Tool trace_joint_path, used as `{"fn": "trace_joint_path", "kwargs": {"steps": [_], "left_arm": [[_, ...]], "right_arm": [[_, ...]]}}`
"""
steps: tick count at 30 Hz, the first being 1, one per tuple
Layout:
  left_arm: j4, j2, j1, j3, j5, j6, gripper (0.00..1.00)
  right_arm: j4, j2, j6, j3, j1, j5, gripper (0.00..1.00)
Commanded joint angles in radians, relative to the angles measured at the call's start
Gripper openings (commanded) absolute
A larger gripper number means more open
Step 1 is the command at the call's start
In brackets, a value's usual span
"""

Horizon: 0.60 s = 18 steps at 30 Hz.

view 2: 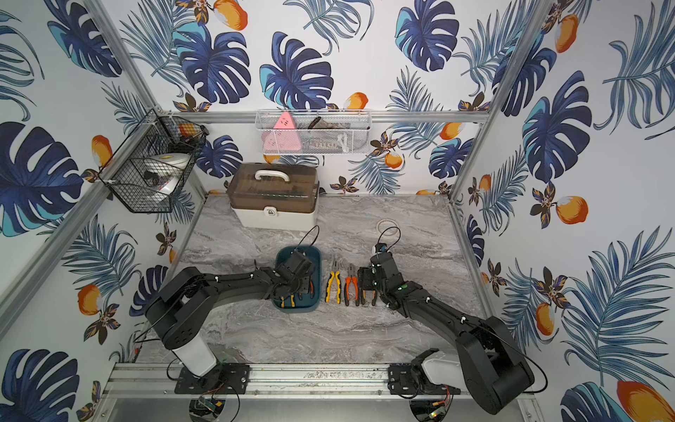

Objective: Take the pliers out of the storage box
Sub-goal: Pick up the pliers from the storage box.

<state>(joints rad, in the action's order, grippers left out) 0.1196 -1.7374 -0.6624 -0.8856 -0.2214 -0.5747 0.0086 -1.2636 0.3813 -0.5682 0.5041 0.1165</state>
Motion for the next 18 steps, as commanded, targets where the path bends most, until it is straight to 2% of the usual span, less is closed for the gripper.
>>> {"fn": "trace_joint_path", "kwargs": {"steps": [1, 5, 8, 14, 18], "left_arm": [[0.08, -0.014, 0.003, -0.004, 0.014, 0.004, 0.28], [0.079, 0.016, 0.002, 0.005, 0.009, 0.012, 0.13], [0.081, 0.049, 0.001, 0.014, -0.004, 0.015, 0.06], [0.077, 0.12, 0.001, 0.031, 0.009, 0.019, 0.0], [0.061, 0.199, 0.002, 0.052, 0.001, 0.008, 0.01]], "right_arm": [[0.005, -0.003, -0.001, -0.009, 0.001, -0.011, 0.73], [0.007, -0.012, -0.004, -0.012, 0.001, -0.016, 0.73], [-0.003, -0.032, -0.006, -0.024, 0.001, -0.029, 0.73], [-0.005, -0.046, -0.007, -0.032, 0.002, -0.041, 0.73], [-0.004, -0.041, -0.007, -0.029, 0.001, -0.04, 0.73]]}}
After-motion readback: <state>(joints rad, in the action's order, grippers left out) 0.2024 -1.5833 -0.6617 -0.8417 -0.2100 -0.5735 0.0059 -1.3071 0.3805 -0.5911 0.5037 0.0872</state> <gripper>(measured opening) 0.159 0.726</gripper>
